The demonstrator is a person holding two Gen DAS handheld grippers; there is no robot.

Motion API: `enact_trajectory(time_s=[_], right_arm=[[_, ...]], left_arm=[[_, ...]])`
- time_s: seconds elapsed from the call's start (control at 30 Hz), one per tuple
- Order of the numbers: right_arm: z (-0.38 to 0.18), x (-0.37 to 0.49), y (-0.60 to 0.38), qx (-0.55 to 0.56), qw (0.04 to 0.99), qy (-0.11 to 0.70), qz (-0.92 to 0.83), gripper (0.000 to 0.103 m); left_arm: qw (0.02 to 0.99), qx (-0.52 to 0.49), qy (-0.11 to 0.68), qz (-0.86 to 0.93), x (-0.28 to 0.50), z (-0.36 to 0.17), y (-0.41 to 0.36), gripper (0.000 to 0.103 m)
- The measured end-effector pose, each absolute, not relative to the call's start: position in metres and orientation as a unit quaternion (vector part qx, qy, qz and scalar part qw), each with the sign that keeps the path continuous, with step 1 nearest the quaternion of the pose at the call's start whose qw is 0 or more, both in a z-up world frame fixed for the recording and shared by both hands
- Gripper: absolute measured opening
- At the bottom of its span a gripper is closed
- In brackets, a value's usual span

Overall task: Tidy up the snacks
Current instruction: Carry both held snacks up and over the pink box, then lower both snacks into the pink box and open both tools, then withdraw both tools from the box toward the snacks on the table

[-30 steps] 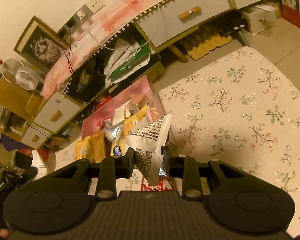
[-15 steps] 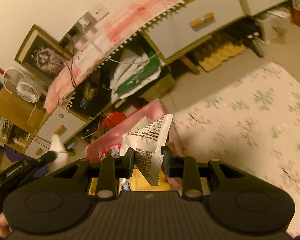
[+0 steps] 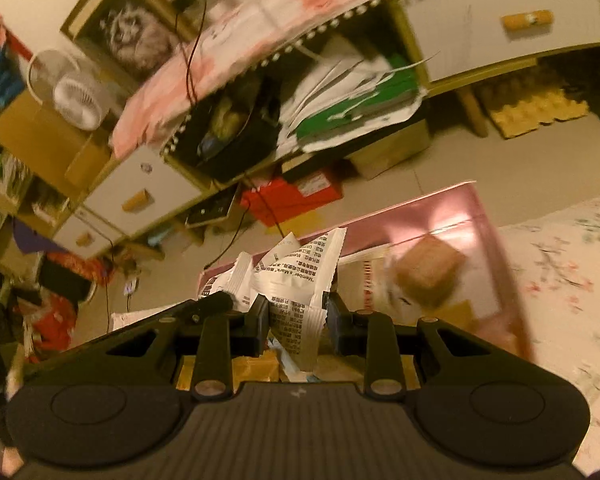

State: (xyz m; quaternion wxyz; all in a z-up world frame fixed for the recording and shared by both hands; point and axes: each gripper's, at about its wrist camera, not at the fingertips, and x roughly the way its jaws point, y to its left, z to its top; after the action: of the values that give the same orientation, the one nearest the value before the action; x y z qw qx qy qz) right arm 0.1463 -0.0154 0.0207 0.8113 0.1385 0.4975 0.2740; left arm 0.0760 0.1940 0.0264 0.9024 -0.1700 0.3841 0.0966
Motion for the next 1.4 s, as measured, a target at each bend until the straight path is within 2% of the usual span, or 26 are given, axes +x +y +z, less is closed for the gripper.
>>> enact_trajectory(time_s=[0.07,0.13,0.17,0.2,0.23,0.27,0.63,0.77,0.93,0.97,1.03,1.1,1.4], right_arm=[[0.016,0.151,-0.011,0.134,0.804,0.508,0.279,0.029],[0.019,0.154,-0.012,0.129,0.808,0.507,0.272,0.032],[0.024,0.151,-0.016,0.127,0.817,0.496,0.266,0.033],[0.028,0.148,-0.021,0.129,0.822,0.486,0.268,0.040],[0.031,0.145,-0.028,0.132,0.825,0.479,0.268,0.047],[0.035,0.141,-0.035,0.135,0.827,0.478,0.265,0.049],[0.081,0.088,-0.111,0.162,0.829,0.497,0.199,0.050],[0.095,0.066,-0.118,0.194,0.817,0.509,0.189,0.052],[0.116,0.037,-0.110,0.179,0.818,0.506,0.207,0.052],[0.119,0.030,-0.109,0.177,0.818,0.503,0.213,0.053],[0.121,0.017,-0.109,0.176,0.818,0.499,0.226,0.064],[0.116,0.008,-0.108,0.169,0.815,0.501,0.239,0.069],[0.106,-0.003,-0.116,0.084,0.827,0.507,0.230,0.071]], left_arm=[[0.903,-0.168,0.383,0.097,0.075,0.031,0.195,0.056],[0.906,-0.177,0.373,0.090,0.068,0.038,0.197,0.070],[0.909,-0.180,0.366,0.089,0.064,0.043,0.197,0.073],[0.910,-0.184,0.360,0.089,0.058,0.049,0.198,0.075],[0.910,-0.190,0.357,0.089,0.056,0.052,0.198,0.075],[0.910,-0.197,0.354,0.089,0.051,0.056,0.198,0.075],[0.895,-0.248,0.357,0.098,-0.025,0.091,0.176,0.082],[0.895,-0.230,0.370,0.099,-0.051,0.100,0.148,0.084],[0.895,-0.217,0.374,0.110,-0.078,0.103,0.123,0.086],[0.895,-0.214,0.372,0.118,-0.084,0.103,0.120,0.087],[0.896,-0.204,0.371,0.133,-0.096,0.095,0.110,0.090],[0.892,-0.183,0.389,0.138,-0.099,0.080,0.101,0.090],[0.874,-0.148,0.449,0.110,-0.097,0.043,0.090,0.090]])
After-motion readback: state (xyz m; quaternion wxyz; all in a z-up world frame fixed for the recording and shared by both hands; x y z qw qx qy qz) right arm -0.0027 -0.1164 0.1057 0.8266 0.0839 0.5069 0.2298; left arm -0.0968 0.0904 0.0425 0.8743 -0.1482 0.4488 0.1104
